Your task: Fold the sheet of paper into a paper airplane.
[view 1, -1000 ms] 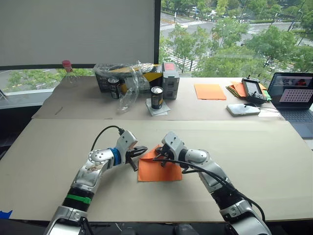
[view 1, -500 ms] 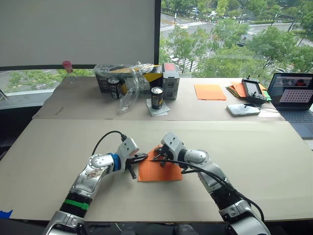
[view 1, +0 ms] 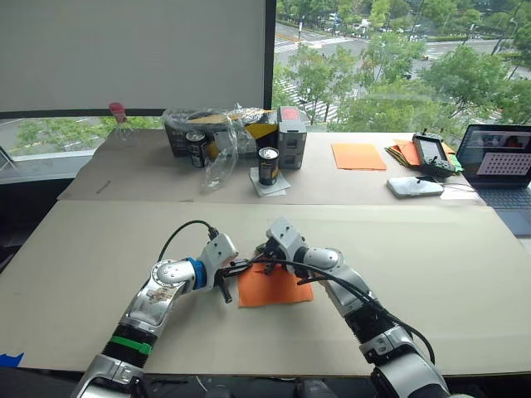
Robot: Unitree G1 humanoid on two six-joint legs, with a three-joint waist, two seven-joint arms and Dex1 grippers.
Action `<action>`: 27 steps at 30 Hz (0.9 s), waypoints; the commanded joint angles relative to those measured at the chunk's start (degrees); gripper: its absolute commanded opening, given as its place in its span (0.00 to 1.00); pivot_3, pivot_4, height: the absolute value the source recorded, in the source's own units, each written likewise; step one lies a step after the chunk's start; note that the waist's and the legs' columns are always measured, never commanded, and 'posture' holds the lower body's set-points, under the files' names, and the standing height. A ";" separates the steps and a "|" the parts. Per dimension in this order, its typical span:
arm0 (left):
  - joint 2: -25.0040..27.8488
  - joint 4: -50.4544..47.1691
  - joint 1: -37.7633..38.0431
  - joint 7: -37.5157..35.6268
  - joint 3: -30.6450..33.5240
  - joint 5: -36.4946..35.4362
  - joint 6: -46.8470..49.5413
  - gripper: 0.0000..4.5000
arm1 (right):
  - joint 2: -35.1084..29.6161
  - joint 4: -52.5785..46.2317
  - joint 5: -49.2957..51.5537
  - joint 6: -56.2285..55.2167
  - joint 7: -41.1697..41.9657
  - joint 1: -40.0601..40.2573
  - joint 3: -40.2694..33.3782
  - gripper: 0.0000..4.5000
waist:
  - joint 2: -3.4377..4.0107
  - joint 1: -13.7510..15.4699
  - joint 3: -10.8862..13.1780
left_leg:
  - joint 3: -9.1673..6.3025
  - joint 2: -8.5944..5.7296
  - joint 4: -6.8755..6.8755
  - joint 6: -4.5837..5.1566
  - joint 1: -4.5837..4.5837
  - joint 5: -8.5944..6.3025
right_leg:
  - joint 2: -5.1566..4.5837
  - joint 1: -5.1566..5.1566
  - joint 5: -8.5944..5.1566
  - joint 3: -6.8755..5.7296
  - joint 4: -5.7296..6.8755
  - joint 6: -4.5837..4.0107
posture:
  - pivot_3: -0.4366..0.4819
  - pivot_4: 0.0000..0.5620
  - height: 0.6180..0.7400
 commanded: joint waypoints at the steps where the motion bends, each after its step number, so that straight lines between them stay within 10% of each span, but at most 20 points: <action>1: 0.69 1.02 0.53 -0.03 -0.56 1.15 0.82 0.01 | -2.73 1.59 -0.73 -0.05 -1.80 0.04 -3.08 0.00 | 0.00 0.11 0.00 | 0.00 -0.01 0.00 0.00 0.00 0.00 | -0.01 0.00 0.00 0.00 0.00 0.00 | 0.48 0.27 0.92; 27: -2.40 4.68 -2.60 -0.44 -1.29 0.85 0.36 0.01 | -5.32 -15.80 5.64 7.39 1.51 13.28 -5.64 0.00 | 0.01 -0.04 0.00 | 0.01 0.00 0.00 0.01 -0.05 -0.01 | 0.01 -0.01 -0.01 0.00 -0.05 0.02 | 0.48 0.27 0.92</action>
